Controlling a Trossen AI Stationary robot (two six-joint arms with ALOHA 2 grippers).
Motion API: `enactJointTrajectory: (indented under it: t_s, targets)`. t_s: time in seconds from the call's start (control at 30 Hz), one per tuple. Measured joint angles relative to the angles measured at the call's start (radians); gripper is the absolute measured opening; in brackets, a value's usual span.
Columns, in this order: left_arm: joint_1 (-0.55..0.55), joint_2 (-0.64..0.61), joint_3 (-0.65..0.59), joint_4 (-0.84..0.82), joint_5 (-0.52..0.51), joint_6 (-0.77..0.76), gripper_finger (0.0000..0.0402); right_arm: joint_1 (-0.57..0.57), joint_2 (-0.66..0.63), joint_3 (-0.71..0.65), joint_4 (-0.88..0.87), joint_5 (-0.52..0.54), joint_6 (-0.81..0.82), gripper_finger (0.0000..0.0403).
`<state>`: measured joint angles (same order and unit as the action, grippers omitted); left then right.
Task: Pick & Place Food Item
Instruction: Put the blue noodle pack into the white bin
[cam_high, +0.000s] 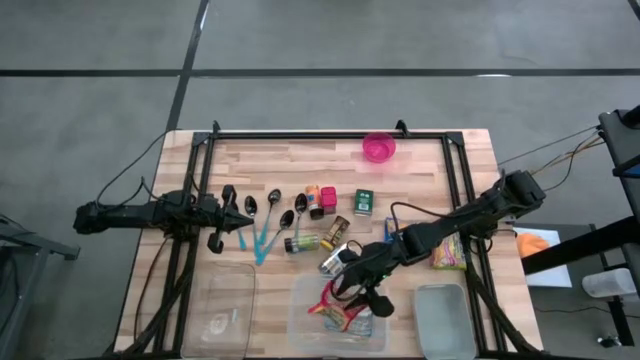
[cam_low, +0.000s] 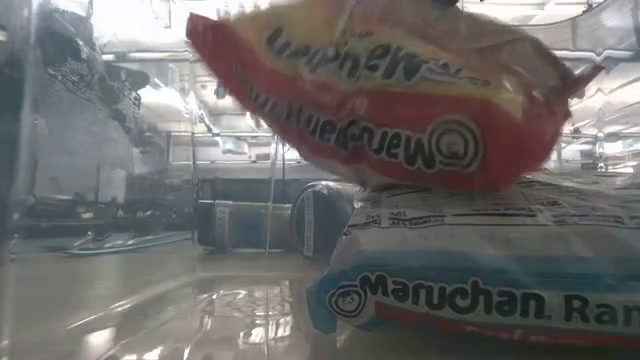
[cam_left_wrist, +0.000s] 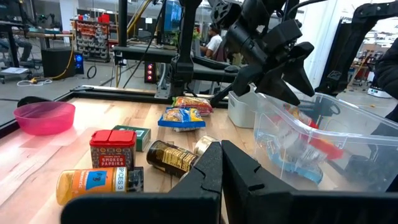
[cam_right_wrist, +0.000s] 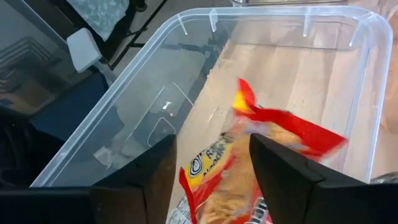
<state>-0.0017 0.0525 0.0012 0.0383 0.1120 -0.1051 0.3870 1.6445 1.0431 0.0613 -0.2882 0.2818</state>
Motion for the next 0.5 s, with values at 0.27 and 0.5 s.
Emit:
enactJointTrajectory:
  t_s: [0.27, 0.5]
  targets:
    - [0.000, 0.000, 0.000, 0.000, 0.000, 0.000, 0.0000, -0.001, -0.051, -0.002, -0.007, 0.035, -0.018, 0.0210]
    - [0.000, 0.000, 0.000, 0.000, 0.000, 0.000, 0.0000, -0.001, -0.160, -0.002, -0.106, 0.205, -0.057, 0.0210]
